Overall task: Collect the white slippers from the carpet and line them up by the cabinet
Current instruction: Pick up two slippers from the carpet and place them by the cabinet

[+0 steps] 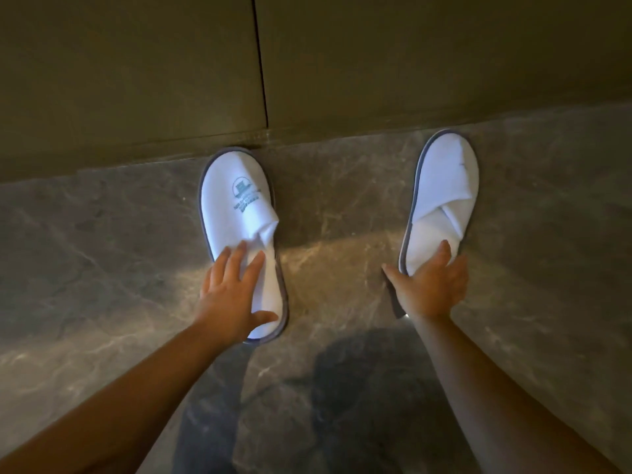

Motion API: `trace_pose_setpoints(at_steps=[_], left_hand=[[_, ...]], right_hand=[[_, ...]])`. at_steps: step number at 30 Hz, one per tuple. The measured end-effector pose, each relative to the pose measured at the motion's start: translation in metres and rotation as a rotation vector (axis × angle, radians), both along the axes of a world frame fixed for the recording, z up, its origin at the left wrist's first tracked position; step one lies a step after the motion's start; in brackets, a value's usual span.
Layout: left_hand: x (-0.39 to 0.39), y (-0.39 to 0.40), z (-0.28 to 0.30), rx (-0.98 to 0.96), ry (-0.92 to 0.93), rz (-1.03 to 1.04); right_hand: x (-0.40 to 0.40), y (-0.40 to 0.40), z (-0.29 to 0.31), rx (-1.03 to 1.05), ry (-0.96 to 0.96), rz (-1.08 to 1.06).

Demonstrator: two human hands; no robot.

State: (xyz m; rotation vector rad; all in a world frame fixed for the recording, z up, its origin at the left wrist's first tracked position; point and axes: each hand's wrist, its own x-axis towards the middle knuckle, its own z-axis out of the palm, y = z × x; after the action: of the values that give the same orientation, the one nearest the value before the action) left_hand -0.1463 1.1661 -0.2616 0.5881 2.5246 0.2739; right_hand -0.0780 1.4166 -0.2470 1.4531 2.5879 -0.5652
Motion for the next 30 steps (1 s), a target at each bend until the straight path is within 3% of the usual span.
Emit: trace_pose_setpoints(at_steps=[8,13,20,30], left_hand=[[-0.003,0.004,0.005,-0.087,0.006,-0.031],[-0.001,0.005,0.005,-0.125,0.019,-0.038],[-0.001,0.007,0.010,-0.154,-0.010,-0.041],[-0.001,0.008,0.013,-0.174,-0.010,-0.056]], right_hand=[[-0.001,0.014,-0.007,-0.099,0.124,-0.109],[0.021,-0.027,-0.004,-0.243,0.208,0.060],[0.021,-0.066,-0.008,-0.241,0.061,0.277],[0.013,-0.077,-0.010,-0.215,0.043,0.243]])
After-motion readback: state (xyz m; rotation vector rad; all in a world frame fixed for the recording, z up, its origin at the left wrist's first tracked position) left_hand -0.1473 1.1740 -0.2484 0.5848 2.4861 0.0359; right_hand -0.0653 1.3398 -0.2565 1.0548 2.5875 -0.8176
